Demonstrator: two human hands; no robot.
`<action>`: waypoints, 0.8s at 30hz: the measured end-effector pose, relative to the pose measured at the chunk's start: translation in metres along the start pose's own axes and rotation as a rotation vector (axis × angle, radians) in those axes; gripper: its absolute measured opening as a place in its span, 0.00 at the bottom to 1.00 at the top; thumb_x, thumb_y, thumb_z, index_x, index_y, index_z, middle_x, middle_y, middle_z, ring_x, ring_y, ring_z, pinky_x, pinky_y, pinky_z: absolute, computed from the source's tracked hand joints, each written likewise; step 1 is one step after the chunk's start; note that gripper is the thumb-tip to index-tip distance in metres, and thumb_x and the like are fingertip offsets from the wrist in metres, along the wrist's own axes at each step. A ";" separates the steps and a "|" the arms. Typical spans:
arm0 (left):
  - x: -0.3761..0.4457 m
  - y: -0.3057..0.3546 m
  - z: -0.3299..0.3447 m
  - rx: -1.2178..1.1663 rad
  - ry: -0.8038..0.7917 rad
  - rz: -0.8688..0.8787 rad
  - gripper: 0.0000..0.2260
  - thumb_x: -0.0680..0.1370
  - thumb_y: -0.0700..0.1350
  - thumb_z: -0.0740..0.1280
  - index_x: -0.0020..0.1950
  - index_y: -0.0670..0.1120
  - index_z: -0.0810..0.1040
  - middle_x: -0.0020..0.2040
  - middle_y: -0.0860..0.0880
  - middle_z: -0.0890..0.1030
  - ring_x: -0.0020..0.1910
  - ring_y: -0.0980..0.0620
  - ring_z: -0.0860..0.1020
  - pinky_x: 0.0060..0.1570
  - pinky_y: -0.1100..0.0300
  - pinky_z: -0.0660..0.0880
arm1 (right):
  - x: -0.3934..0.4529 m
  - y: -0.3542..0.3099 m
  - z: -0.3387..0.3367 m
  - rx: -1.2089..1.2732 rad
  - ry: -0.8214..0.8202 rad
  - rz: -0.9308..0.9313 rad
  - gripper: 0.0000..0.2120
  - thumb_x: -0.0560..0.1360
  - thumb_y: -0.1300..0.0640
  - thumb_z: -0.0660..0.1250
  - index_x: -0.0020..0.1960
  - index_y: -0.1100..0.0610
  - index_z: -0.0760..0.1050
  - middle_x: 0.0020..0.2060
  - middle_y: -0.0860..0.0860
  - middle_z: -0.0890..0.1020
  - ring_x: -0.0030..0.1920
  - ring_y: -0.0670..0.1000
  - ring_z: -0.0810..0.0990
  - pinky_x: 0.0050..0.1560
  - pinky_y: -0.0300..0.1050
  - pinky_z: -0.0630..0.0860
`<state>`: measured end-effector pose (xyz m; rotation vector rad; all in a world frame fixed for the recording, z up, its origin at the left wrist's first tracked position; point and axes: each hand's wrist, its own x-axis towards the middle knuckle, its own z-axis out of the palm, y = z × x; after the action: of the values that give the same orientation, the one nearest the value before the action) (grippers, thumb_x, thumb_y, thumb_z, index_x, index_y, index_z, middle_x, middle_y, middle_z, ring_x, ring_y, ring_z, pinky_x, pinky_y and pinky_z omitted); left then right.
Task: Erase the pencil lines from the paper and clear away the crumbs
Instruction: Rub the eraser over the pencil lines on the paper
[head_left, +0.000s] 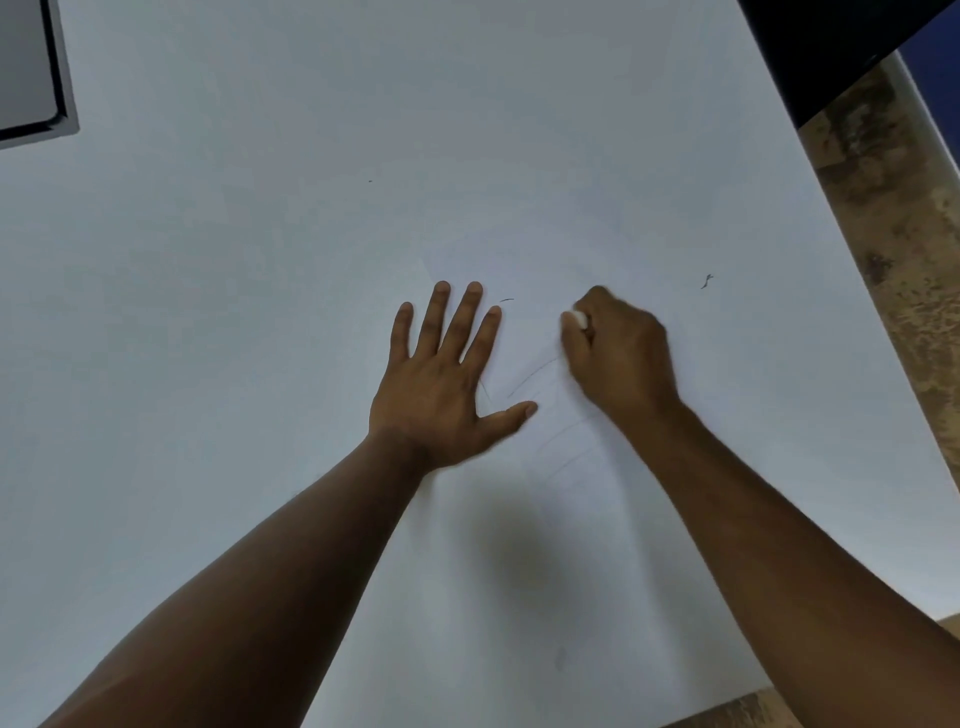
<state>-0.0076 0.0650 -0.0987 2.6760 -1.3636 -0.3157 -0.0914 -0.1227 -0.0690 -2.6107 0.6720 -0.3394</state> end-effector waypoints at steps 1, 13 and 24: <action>0.000 0.000 0.000 0.000 -0.006 -0.002 0.45 0.78 0.76 0.48 0.85 0.49 0.47 0.85 0.48 0.41 0.83 0.44 0.37 0.80 0.37 0.42 | 0.002 0.003 -0.003 0.009 -0.009 0.042 0.10 0.78 0.58 0.63 0.41 0.61 0.73 0.30 0.55 0.77 0.30 0.58 0.76 0.33 0.46 0.71; -0.003 -0.002 -0.002 -0.021 0.012 0.013 0.43 0.79 0.74 0.45 0.85 0.48 0.46 0.85 0.46 0.41 0.83 0.44 0.38 0.80 0.36 0.44 | -0.048 -0.036 0.007 0.418 -0.063 0.163 0.12 0.81 0.56 0.66 0.61 0.59 0.81 0.51 0.50 0.86 0.51 0.44 0.83 0.54 0.39 0.80; 0.000 0.000 -0.003 0.039 -0.061 0.019 0.44 0.77 0.76 0.39 0.85 0.50 0.43 0.85 0.48 0.39 0.83 0.45 0.35 0.80 0.37 0.42 | -0.026 -0.033 0.011 0.233 -0.044 0.159 0.06 0.79 0.57 0.67 0.46 0.59 0.75 0.33 0.49 0.78 0.32 0.48 0.77 0.34 0.41 0.76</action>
<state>-0.0067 0.0645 -0.0954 2.7046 -1.4250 -0.3753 -0.0966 -0.0796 -0.0675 -2.3221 0.7707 -0.2916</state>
